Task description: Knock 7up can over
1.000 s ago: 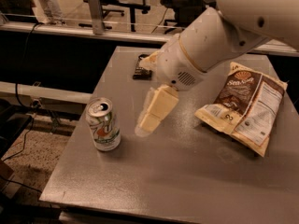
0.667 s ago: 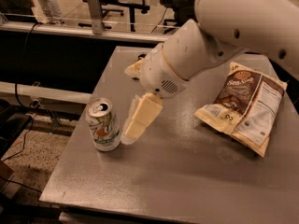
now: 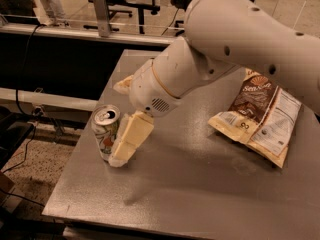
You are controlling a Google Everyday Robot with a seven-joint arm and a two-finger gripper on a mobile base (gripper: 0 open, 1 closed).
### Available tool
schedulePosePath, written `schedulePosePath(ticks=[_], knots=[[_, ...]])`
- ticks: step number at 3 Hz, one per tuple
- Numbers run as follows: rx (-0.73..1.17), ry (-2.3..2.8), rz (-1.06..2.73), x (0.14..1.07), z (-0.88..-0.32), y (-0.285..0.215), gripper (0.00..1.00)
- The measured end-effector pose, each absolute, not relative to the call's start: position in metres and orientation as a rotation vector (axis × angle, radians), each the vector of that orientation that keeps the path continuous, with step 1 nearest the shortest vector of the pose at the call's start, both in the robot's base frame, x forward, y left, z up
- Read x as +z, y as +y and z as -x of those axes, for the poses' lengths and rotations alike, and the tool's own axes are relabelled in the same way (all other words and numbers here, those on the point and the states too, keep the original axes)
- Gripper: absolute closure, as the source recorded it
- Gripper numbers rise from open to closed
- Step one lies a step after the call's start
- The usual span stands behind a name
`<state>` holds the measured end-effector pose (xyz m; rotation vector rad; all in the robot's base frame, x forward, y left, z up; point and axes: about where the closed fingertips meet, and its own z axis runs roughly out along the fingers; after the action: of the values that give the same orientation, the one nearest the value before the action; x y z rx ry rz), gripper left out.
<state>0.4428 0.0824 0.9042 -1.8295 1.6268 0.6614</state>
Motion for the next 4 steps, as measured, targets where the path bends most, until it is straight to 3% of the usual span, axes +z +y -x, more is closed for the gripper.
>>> schedulePosePath(ticks=[1,4], knots=[[0.679,1.615,1.828,0.902,-0.439,0.092,0.18],[0.697,1.629,1.804,0.913,-0.445,0.092,0.87]])
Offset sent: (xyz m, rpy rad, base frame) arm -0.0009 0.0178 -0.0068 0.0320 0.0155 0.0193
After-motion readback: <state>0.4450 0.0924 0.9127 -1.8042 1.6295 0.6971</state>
